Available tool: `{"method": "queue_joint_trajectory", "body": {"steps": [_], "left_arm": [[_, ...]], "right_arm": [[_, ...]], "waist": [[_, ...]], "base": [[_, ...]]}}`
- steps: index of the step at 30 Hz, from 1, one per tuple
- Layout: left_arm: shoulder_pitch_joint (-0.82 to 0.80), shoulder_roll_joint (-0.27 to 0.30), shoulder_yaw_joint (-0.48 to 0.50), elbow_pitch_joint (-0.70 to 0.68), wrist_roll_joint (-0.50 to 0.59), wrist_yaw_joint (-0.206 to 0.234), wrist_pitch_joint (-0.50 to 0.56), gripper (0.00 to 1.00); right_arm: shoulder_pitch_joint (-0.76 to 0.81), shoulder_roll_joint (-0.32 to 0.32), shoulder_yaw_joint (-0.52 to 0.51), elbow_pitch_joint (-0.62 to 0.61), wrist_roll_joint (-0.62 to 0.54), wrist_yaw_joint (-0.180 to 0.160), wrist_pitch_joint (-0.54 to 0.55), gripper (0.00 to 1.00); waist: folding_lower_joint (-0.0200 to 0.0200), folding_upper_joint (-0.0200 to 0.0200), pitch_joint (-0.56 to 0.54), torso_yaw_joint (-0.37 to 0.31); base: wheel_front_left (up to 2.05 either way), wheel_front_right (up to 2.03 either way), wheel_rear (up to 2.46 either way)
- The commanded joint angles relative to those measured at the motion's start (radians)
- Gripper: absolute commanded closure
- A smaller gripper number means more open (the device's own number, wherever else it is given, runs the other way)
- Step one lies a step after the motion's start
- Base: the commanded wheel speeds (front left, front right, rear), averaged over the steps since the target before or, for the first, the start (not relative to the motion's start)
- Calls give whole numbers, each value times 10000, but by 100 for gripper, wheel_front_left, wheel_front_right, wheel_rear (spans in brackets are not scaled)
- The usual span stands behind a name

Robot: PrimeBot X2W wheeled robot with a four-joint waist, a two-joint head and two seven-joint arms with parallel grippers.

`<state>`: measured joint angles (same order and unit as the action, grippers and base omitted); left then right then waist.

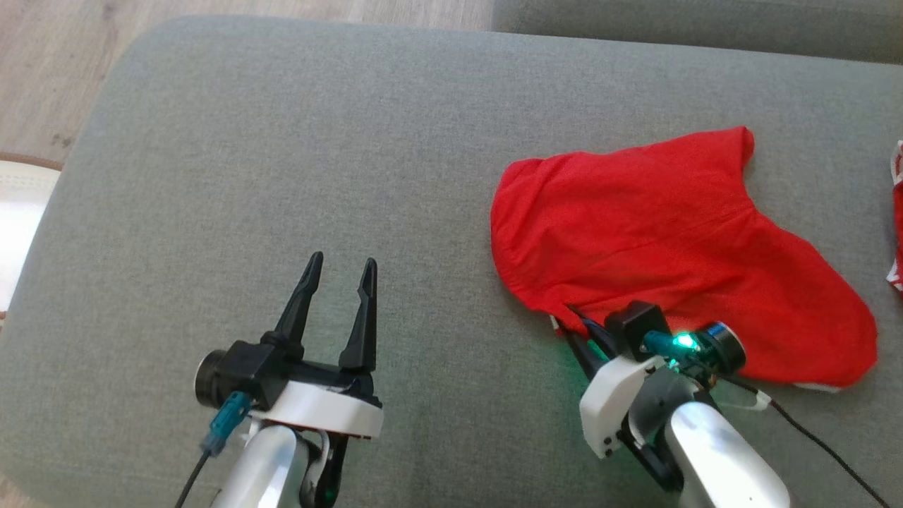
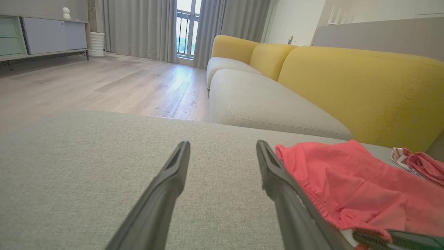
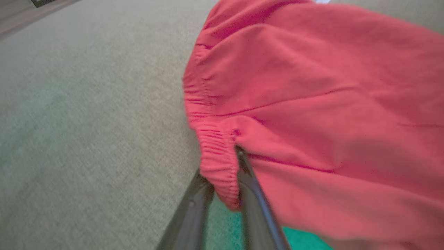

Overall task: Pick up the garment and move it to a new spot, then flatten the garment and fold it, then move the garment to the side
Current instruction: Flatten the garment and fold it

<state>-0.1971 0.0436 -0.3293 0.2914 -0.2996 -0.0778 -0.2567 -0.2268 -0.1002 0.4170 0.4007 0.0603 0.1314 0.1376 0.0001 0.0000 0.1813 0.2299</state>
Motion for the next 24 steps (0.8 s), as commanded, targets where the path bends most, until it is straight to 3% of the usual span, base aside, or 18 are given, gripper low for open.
{"method": "queue_joint_trajectory", "body": {"steps": [1,8,15,18,24], "left_arm": [[-333,66,223,-234,-110,82,-51,0],[-244,66,331,-191,-82,118,-51,0],[-293,66,280,-259,-108,112,-51,0],[-436,66,215,-283,-149,77,-51,0],[-803,66,-8,-252,-308,32,-51,0]], "right_arm": [[-341,73,241,-332,1,-7,-152,100],[-665,65,758,-1221,638,-7,-725,100],[-1092,-201,1002,-2201,1773,-7,-126,100],[-1607,-234,922,-2196,2558,-7,347,100],[-3121,-935,1420,-1178,3556,-7,1266,100]], "waist": [[-1,0,-29,11],[-1,0,-251,-33],[-1,0,-116,-10],[-1,0,110,125],[-1,0,549,571]], "base": [[0,0,0],[0,0,0],[0,0,0],[0,0,0],[0,0,0]]}}
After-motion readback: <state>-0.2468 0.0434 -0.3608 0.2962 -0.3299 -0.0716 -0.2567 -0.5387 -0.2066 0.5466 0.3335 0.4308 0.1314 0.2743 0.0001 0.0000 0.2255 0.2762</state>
